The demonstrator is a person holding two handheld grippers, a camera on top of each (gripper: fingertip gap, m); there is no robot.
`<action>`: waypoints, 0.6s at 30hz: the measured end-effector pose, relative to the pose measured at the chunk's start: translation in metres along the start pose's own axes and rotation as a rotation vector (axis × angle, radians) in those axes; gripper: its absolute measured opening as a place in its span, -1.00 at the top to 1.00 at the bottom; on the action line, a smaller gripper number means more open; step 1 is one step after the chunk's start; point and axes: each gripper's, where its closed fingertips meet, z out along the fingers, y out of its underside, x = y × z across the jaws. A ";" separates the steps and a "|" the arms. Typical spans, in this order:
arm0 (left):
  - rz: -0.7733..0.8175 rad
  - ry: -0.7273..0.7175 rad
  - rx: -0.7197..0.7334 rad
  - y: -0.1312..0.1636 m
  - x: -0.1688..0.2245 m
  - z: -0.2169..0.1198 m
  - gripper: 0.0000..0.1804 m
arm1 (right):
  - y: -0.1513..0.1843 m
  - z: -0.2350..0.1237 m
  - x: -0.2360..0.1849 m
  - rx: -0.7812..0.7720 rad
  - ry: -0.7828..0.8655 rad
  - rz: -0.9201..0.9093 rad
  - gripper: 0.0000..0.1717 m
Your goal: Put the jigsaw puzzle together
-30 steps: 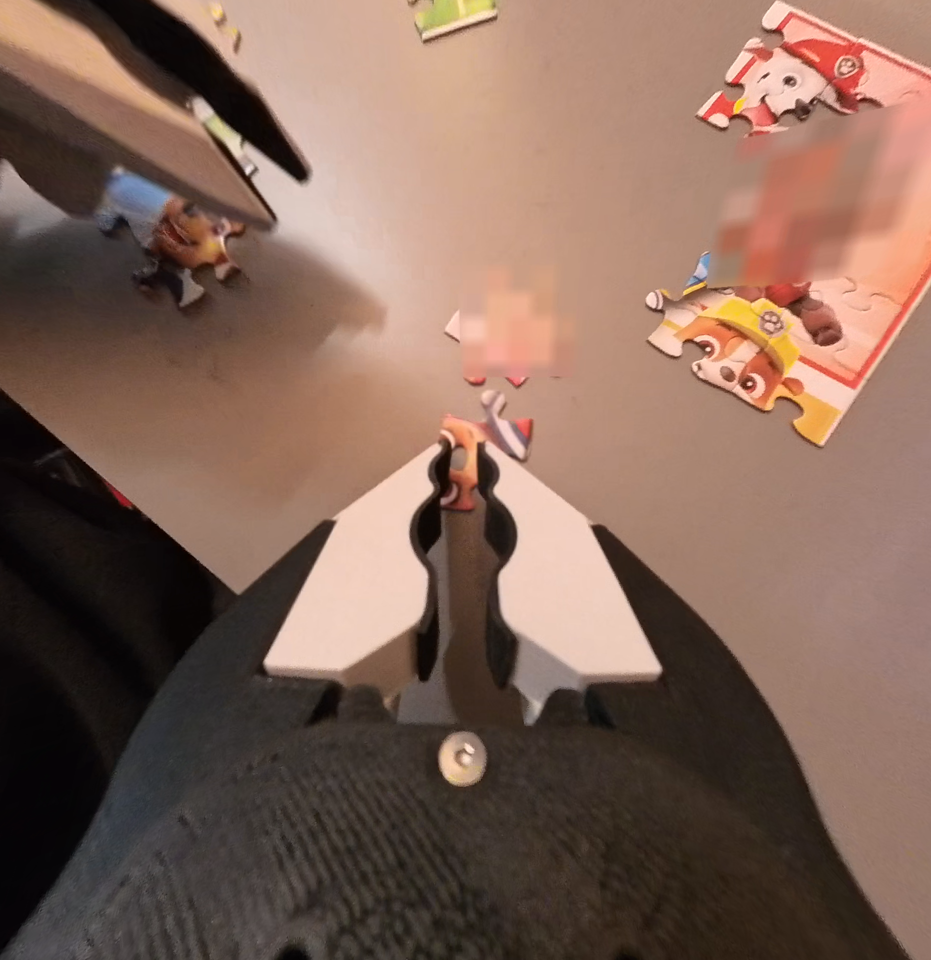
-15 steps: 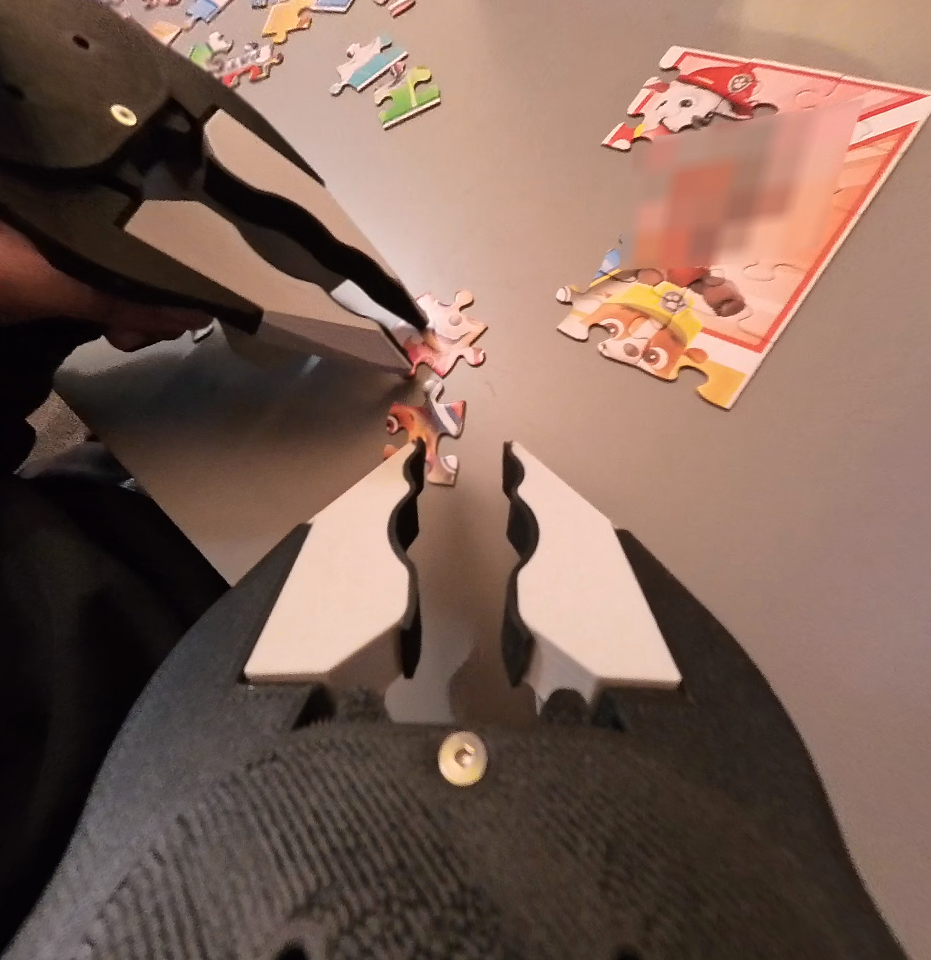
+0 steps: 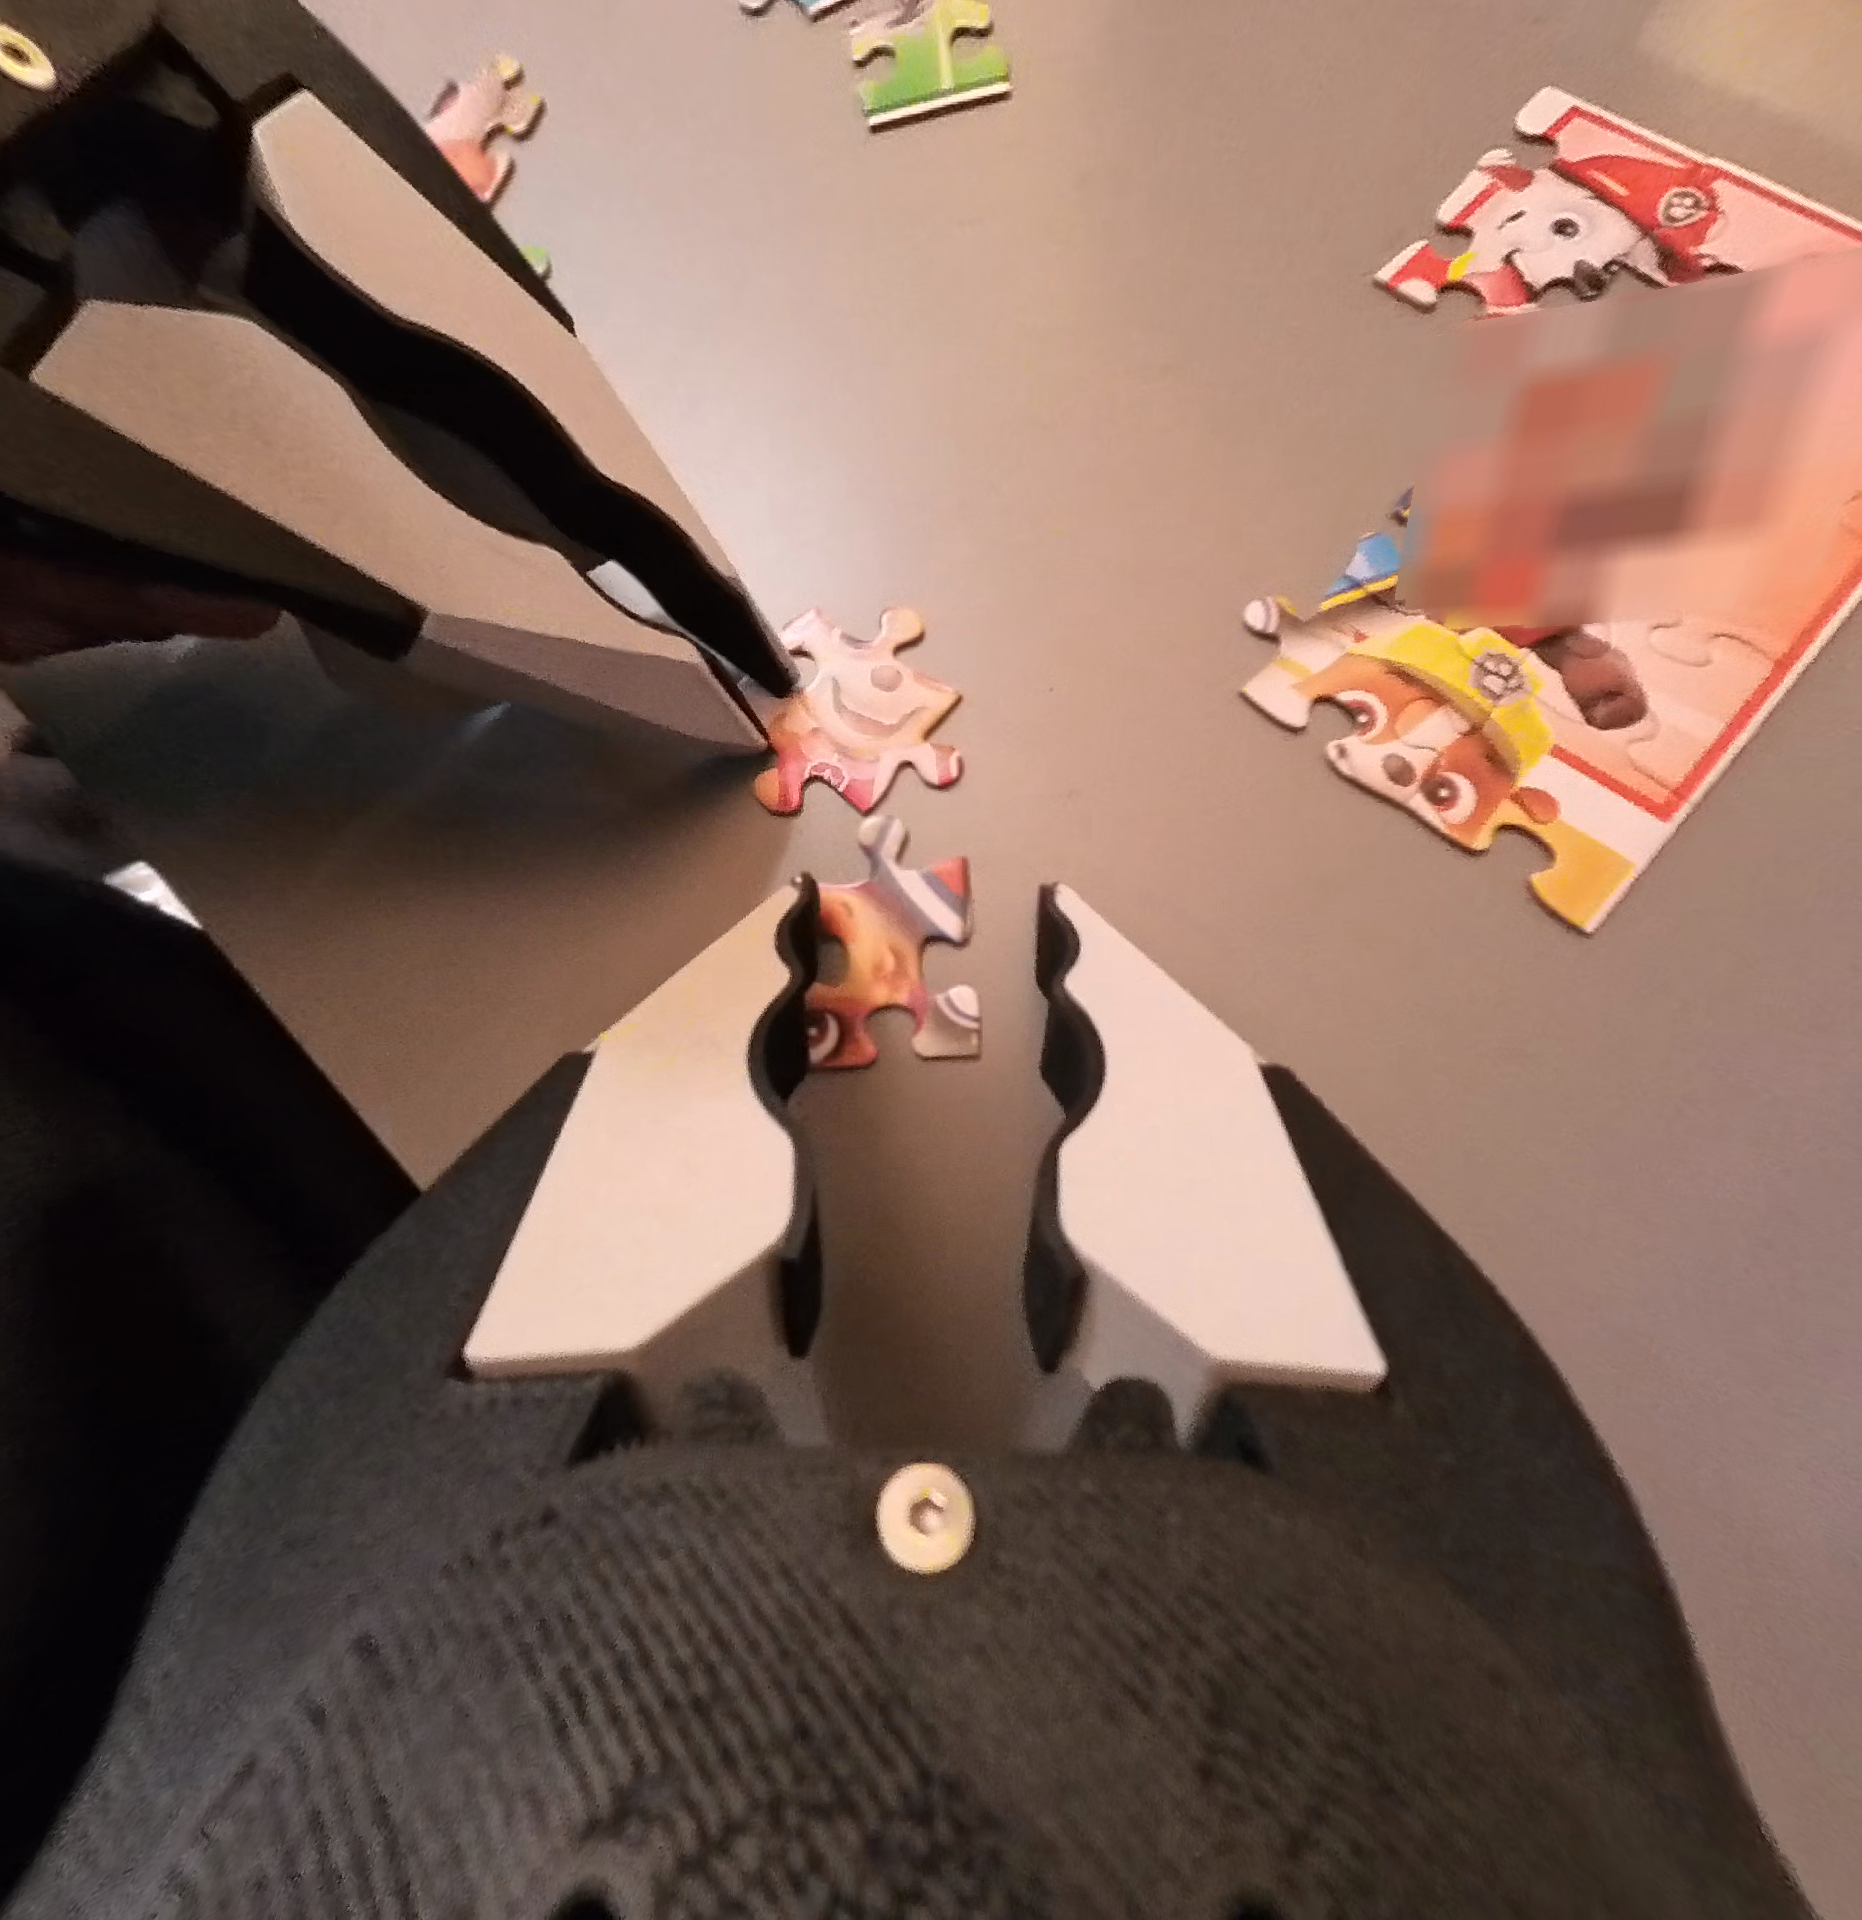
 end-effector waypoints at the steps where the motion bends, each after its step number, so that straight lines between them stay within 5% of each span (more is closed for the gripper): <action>1: -0.001 -0.002 -0.002 0.003 0.001 -0.002 0.93 | 0.000 0.000 -0.002 -0.007 0.007 -0.017 0.53; 10: 0.011 -0.039 0.051 0.016 0.010 -0.013 0.91 | -0.059 -0.034 0.015 0.300 0.131 -0.098 0.61; 18: -0.057 0.038 0.339 0.005 0.031 -0.041 0.86 | -0.059 -0.055 0.012 0.440 0.048 0.006 0.61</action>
